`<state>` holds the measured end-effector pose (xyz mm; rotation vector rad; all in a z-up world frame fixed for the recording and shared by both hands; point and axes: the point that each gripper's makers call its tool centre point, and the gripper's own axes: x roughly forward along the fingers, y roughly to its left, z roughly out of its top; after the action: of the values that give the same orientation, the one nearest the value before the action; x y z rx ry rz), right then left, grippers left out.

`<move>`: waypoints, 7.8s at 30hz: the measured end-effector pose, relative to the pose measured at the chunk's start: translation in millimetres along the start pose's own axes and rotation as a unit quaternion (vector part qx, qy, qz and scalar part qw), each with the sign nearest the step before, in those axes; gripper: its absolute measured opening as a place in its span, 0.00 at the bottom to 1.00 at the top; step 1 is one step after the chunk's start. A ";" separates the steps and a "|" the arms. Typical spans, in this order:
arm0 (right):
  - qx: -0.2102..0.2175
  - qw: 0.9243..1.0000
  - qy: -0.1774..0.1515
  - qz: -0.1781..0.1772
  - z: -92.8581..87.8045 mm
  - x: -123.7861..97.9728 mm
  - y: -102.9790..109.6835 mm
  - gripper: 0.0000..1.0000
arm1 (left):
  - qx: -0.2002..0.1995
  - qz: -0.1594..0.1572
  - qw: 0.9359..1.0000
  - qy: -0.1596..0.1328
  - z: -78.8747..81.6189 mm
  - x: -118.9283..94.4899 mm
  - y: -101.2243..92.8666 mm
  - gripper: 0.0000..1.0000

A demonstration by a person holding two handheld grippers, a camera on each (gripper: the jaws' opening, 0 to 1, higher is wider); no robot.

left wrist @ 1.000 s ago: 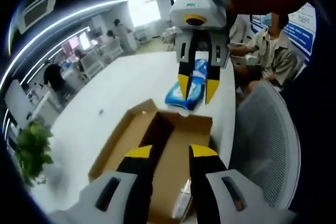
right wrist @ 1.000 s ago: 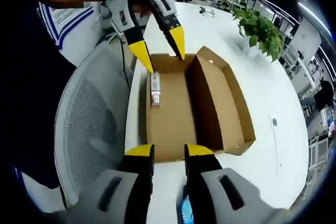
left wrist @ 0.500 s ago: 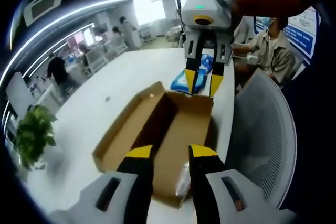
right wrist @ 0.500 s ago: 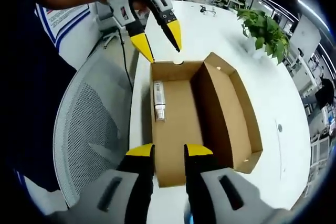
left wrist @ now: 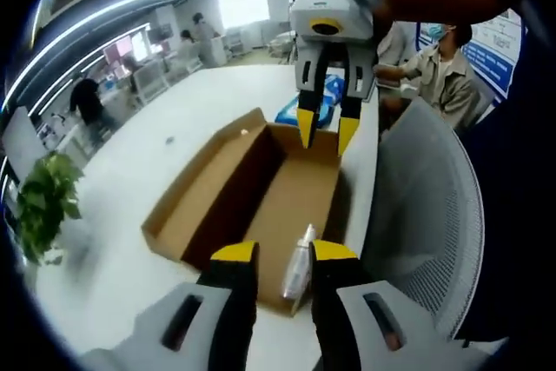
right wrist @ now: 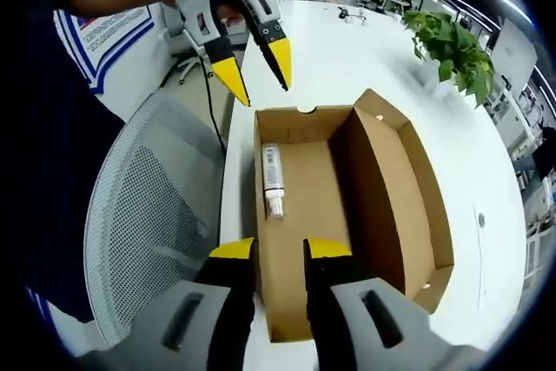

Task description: Operate the shoe box by opening the lid, removing the specified soft item, and placing it in the target area until the item is outside and the box remains undamaged.

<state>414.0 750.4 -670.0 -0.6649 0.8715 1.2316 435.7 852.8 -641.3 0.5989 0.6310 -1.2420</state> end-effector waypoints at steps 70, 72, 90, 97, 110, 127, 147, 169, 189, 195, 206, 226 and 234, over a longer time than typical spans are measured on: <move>-0.012 0.992 0.060 0.111 -19.0 133.1 -2.0 0.18 | 0.078 -0.156 0.972 0.159 -77.4 101.9 -7.3 0.20; -0.012 0.992 0.058 0.111 -19.0 135.2 -1.6 0.18 | 0.077 -0.155 0.972 0.160 -77.5 101.9 -7.3 0.20; 0.032 0.994 0.054 0.093 -27.9 130.3 -19.0 0.18 | 0.103 -0.155 0.969 0.160 -77.3 109.6 -7.4 0.22; 0.043 0.994 0.048 0.094 -27.9 131.1 -17.8 0.18 | 0.110 -0.146 0.969 0.168 -83.9 116.5 -4.7 0.20; 0.055 0.994 0.035 0.089 -27.5 131.5 -18.3 0.18 | 0.114 -0.117 0.972 0.166 -89.1 127.6 0.7 0.20; 0.055 0.995 0.033 0.082 -30.4 129.5 -17.5 0.22 | 0.119 -0.123 0.974 0.150 -86.8 133.4 -1.3 0.19; 0.110 0.991 -0.051 0.064 -19.4 60.1 -31.3 0.23 | 0.047 -0.159 0.985 0.049 -41.8 105.0 -0.1 0.18; 0.122 0.970 -0.201 0.065 56.9 -42.7 -15.8 0.22 | -0.029 -0.217 0.968 -0.123 56.1 30.3 -13.5 0.18; 0.085 0.977 -0.181 0.078 73.8 -56.2 6.0 0.20 | -0.004 -0.238 0.964 -0.119 68.8 16.9 -31.1 0.18; 0.082 0.978 -0.174 0.080 75.3 -50.1 7.4 0.20 | -0.007 -0.237 0.965 -0.115 66.0 18.3 -32.4 0.18; 0.091 0.978 -0.174 0.071 74.9 -52.1 3.9 0.19 | -0.032 -0.226 0.964 -0.136 68.5 18.9 -26.5 0.20; 0.057 0.998 -0.036 0.011 8.4 -53.1 -32.7 0.19 | -0.075 -0.087 0.982 -0.151 34.7 -0.2 5.8 0.30; 0.036 0.999 0.011 -0.002 -13.1 -68.2 -43.4 0.19 | -0.089 -0.021 0.981 -0.173 21.6 -18.4 3.6 0.26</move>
<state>447.0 694.7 -619.8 -0.6220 0.9285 1.1864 437.8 850.3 -612.9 0.2126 0.4563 -1.2761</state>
